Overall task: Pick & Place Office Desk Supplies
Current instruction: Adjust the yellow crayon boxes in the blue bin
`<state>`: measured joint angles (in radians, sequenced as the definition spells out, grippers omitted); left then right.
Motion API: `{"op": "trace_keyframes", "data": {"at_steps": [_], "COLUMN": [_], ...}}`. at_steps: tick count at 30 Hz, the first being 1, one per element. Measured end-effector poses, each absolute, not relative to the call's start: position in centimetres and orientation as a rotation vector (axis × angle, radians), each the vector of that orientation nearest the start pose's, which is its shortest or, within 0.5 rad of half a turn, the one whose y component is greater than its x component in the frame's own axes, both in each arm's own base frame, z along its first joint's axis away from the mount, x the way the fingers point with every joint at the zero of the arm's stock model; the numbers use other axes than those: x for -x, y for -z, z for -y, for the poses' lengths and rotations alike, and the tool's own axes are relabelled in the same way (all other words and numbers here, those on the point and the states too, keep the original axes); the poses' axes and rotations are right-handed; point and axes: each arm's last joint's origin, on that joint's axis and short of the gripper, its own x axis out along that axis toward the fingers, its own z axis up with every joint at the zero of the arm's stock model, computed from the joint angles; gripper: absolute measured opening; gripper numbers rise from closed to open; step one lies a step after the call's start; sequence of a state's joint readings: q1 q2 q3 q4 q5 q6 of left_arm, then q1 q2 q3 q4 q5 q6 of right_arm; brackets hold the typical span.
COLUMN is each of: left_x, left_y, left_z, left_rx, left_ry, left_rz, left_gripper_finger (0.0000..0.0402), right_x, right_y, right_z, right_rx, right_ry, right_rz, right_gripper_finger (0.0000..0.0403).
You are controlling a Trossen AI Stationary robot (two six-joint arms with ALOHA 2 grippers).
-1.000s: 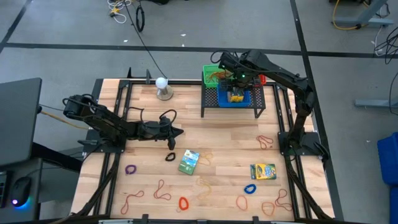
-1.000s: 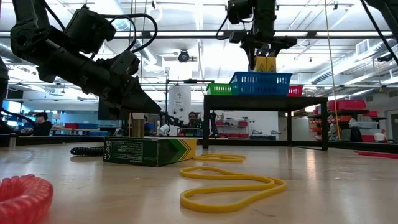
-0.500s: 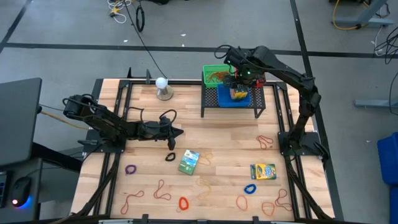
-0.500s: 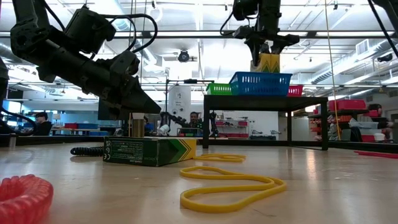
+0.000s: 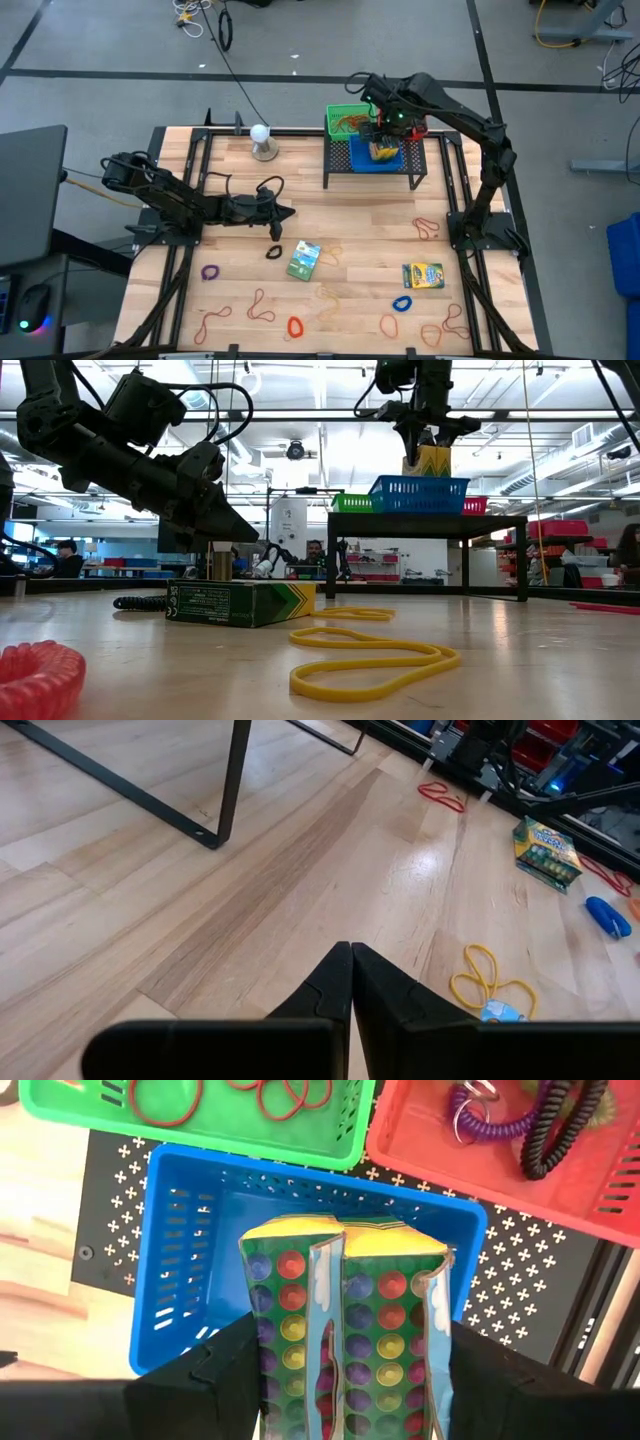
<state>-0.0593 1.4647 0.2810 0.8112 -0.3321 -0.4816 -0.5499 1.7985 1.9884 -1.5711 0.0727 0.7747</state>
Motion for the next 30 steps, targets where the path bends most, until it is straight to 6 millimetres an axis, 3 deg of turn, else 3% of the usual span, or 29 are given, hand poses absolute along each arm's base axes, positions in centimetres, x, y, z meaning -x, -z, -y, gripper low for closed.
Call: {"op": "trace_keyframes", "data": {"at_steps": [30], "left_x": [-22.88], "left_y": [-12.71], "left_z": [0.42], "left_rx": [0.421], "left_ry": [-0.351], "left_rz": [-0.292], "left_gripper_finger": [0.0014], "right_x": [-27.58], "right_y": [-37.35], "right_z": [17.15], "right_rx": [-0.915], "right_ry": [0.958], "right_rz": [-1.141], "right_gripper_finger": [0.0236]}}
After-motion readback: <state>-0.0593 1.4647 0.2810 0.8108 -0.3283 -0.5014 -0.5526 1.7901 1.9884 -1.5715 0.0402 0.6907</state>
